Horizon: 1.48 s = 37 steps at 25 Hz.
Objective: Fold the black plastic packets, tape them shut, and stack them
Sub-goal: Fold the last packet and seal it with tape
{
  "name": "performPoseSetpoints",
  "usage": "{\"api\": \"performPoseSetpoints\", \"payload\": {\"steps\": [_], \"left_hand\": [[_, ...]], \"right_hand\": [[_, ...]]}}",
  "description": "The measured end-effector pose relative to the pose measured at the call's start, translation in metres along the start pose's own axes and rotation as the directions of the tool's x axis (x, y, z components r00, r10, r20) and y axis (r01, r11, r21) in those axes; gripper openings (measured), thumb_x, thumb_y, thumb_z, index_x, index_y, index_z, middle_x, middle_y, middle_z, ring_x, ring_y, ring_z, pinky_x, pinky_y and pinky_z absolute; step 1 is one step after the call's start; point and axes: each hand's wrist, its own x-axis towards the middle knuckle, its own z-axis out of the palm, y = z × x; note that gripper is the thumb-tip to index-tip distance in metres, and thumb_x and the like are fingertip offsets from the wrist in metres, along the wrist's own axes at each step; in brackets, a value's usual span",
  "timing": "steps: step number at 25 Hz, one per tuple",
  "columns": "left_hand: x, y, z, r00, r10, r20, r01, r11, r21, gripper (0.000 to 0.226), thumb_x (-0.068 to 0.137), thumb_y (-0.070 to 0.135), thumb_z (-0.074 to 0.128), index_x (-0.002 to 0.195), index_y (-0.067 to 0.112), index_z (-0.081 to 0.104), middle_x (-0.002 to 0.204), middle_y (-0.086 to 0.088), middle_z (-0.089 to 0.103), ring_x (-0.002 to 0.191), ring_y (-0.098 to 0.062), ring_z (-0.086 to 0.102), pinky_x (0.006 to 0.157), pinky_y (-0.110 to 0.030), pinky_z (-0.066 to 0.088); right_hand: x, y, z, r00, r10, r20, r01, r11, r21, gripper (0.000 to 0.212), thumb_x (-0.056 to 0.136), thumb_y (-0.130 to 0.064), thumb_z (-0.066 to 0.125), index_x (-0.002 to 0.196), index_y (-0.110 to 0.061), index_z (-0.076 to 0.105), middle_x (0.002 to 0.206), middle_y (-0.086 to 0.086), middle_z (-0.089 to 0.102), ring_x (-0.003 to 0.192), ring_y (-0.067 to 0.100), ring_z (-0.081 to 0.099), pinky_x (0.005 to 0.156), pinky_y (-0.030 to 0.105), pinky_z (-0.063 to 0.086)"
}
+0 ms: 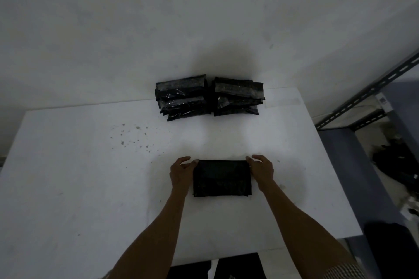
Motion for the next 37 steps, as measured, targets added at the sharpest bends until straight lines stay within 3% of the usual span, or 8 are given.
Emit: {"api": "performPoseSetpoints", "payload": {"steps": [5, 15, 22, 24, 26, 29, 33, 37], "left_hand": [[0.003, 0.009, 0.007, 0.998, 0.040, -0.043, -0.040, 0.999, 0.001, 0.032, 0.080, 0.022, 0.082, 0.108, 0.011, 0.070, 0.086, -0.001, 0.069, 0.078, -0.011, 0.065, 0.073, -0.023, 0.054], [0.004, -0.003, 0.000, 0.995, 0.095, -0.005, -0.095, 0.995, -0.011, 0.035, 0.079, 0.017, 0.082, 0.112, 0.018, 0.069, 0.085, -0.007, 0.074, 0.084, -0.020, 0.071, 0.085, -0.040, 0.058], [-0.010, -0.001, 0.006, 0.988, 0.153, -0.002, -0.152, 0.982, 0.114, 0.046, 0.081, 0.030, 0.080, 0.122, 0.018, 0.063, 0.103, -0.004, 0.070, 0.098, -0.021, 0.067, 0.085, -0.035, 0.056], [-0.021, -0.006, 0.008, 0.923, 0.384, -0.032, -0.354, 0.876, 0.327, 0.050, 0.082, 0.030, 0.078, 0.127, 0.018, 0.060, 0.118, -0.003, 0.063, 0.109, -0.018, 0.059, 0.089, -0.031, 0.051], [-0.030, -0.013, 0.012, 0.748, 0.655, 0.108, -0.596, 0.590, 0.545, 0.049, 0.084, 0.029, 0.076, 0.128, 0.016, 0.060, 0.130, -0.005, 0.056, 0.118, -0.018, 0.051, 0.094, -0.032, 0.045], [-0.031, -0.024, 0.021, 0.578, 0.688, 0.440, -0.767, 0.272, 0.582, 0.044, 0.086, 0.032, 0.072, 0.126, 0.016, 0.062, 0.135, -0.006, 0.056, 0.123, -0.023, 0.052, 0.096, -0.041, 0.048], [-0.028, -0.032, 0.025, 0.620, 0.594, 0.513, -0.745, 0.238, 0.623, 0.044, 0.085, 0.034, 0.072, 0.125, 0.016, 0.062, 0.137, -0.008, 0.055, 0.124, -0.028, 0.052, 0.097, -0.044, 0.048], [-0.029, -0.035, 0.024, 0.591, 0.603, 0.536, -0.765, 0.208, 0.609, 0.042, 0.087, 0.031, 0.071, 0.125, 0.015, 0.062, 0.136, -0.010, 0.055, 0.124, -0.030, 0.053, 0.097, -0.043, 0.047]], "right_hand": [[0.005, -0.005, 0.003, 0.999, -0.030, -0.027, 0.029, 0.999, -0.040, 0.031, 0.084, -0.029, 0.077, 0.111, -0.014, 0.069, 0.097, 0.004, 0.065, 0.089, 0.017, 0.058, 0.090, 0.029, 0.049], [-0.013, 0.017, -0.005, 0.989, -0.148, -0.012, 0.148, 0.989, -0.030, 0.036, 0.084, -0.014, 0.075, 0.118, -0.016, 0.064, 0.086, 0.003, 0.072, 0.082, 0.016, 0.067, 0.082, 0.035, 0.055], [-0.028, 0.020, 0.000, 0.961, -0.266, -0.076, 0.260, 0.963, -0.072, 0.038, 0.090, -0.025, 0.071, 0.124, -0.016, 0.058, 0.099, 0.000, 0.068, 0.084, 0.014, 0.064, 0.070, 0.020, 0.047], [-0.028, 0.025, 0.004, 0.911, -0.392, -0.130, 0.368, 0.913, -0.177, 0.030, 0.093, -0.022, 0.066, 0.122, -0.017, 0.060, 0.105, 0.002, 0.067, 0.092, 0.018, 0.063, 0.078, 0.028, 0.051], [-0.023, 0.029, 0.007, 0.831, -0.542, -0.123, 0.477, 0.809, -0.344, 0.024, 0.096, -0.019, 0.059, 0.120, -0.017, 0.064, 0.112, 0.004, 0.066, 0.103, 0.022, 0.060, 0.087, 0.037, 0.051], [-0.013, 0.028, 0.010, 0.750, -0.661, 0.031, 0.584, 0.638, -0.501, 0.023, 0.098, -0.021, 0.053, 0.114, -0.015, 0.068, 0.110, 0.008, 0.067, 0.101, 0.030, 0.060, 0.086, 0.046, 0.051], [-0.008, 0.006, 0.009, 0.948, -0.275, -0.159, 0.219, 0.929, -0.297, 0.030, 0.097, -0.031, 0.059, 0.120, -0.012, 0.064, 0.105, 0.011, 0.071, 0.097, 0.030, 0.066, 0.086, 0.035, 0.051], [0.016, -0.005, 0.006, 0.997, 0.063, -0.036, -0.066, 0.995, -0.074, 0.042, 0.084, -0.038, 0.075, 0.115, -0.011, 0.067, 0.113, 0.009, 0.067, 0.099, 0.023, 0.063, 0.086, 0.028, 0.050]]}}
